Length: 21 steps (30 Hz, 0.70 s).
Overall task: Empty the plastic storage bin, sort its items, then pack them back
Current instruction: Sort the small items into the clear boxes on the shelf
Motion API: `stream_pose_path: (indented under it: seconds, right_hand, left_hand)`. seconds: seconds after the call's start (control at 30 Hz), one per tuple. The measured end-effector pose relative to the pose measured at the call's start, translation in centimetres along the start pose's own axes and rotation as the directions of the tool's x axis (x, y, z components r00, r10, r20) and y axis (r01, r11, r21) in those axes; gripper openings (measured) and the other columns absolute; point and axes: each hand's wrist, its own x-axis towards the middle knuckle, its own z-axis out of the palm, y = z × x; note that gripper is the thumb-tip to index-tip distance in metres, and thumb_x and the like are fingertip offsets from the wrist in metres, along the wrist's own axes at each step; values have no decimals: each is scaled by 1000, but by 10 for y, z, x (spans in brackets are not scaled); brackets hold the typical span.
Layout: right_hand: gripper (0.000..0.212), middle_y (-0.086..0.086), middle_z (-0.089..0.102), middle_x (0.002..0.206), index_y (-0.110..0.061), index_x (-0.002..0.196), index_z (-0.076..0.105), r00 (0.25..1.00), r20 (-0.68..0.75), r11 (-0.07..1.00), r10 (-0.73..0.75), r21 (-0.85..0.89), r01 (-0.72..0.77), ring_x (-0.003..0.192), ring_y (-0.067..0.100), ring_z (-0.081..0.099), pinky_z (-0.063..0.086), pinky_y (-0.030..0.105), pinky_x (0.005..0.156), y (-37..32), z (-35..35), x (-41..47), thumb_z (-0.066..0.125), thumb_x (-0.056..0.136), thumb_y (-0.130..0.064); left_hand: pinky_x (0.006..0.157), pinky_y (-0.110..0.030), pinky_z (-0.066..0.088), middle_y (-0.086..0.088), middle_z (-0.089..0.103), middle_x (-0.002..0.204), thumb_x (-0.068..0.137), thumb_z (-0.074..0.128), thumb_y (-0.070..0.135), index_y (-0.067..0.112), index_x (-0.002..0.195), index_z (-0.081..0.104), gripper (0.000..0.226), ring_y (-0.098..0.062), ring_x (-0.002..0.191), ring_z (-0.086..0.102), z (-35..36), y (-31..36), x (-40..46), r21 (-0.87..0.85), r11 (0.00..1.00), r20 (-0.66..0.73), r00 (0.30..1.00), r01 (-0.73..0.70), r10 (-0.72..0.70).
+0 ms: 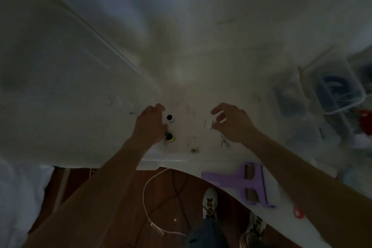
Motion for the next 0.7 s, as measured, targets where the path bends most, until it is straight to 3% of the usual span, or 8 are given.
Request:
stream_pose_path:
  seconds: [0.17, 0.3, 0.37, 0.47, 0.57, 0.63, 0.7]
  right_hand:
    - [48, -2, 53, 84, -16, 132, 54, 965, 199, 978, 168, -152, -139, 73, 13, 52, 44, 19, 62, 17, 18, 58, 62, 87, -1]
    - [59, -5, 53, 80, -12, 134, 54, 920, 351, 954, 172, -293, -67, 82, 15, 54, 42, 16, 56, 20, 27, 85, 76, 80, -4]
    - [60, 3, 61, 93, -13, 130, 58, 897, 420, 961, 139, -274, -20, 87, 18, 56, 43, 18, 57, 14, 38, 91, 82, 76, -9]
    - [62, 1, 52, 112, -20, 132, 56, 847, 529, 932, 55, -332, 146, 97, 17, 52, 44, 22, 78, -4, 63, 92, 83, 76, -24]
    - [75, 6, 48, 137, -20, 145, 42, 800, 599, 896, 19, -366, 253, 121, 22, 50, 41, 25, 95, -19, 94, 94, 79, 81, -33]
    - [85, 7, 41, 149, -16, 151, 31, 804, 594, 846, -11, -423, 324, 132, 25, 45, 38, 29, 103, -28, 113, 98, 76, 83, -38]
    - [89, 10, 43, 147, -13, 150, 30, 821, 569, 803, -33, -474, 361, 130, 28, 46, 40, 33, 102, -35, 129, 103, 75, 81, -47]
  left_hand:
    - [92, -36, 45, -18, 49, 126, 90, 62, 19, 14, 141, 37, 57, -33, 112, 54, 25, 1, 62, 101, 987, 163, 980, -129, 111]
    - [96, -34, 43, -17, 48, 129, 88, 67, 22, 14, 140, 40, 60, -32, 118, 50, 41, 0, 97, 156, 968, 266, 952, -199, 153]
    - [95, -34, 42, -15, 51, 127, 85, 70, 21, 14, 134, 46, 55, -30, 118, 50, 45, 1, 106, 192, 948, 321, 929, -253, 183]
    - [90, -34, 43, -13, 56, 123, 86, 67, 15, 11, 125, 54, 41, -28, 115, 51, 51, -2, 113, 288, 901, 363, 908, -324, 211]
    - [87, -34, 45, -16, 58, 119, 88, 60, 7, 5, 117, 58, 29, -29, 110, 55, 54, -5, 113, 340, 871, 357, 906, -354, 229]
    - [85, -34, 45, -18, 59, 117, 87, 59, 4, 4, 112, 60, 25, -30, 107, 57, 50, -3, 115, 363, 851, 345, 903, -380, 256]
    - [82, -35, 44, -19, 58, 116, 87, 57, 0, 3, 111, 60, 25, -31, 106, 57, 39, -1, 121, 379, 828, 315, 899, -413, 305]
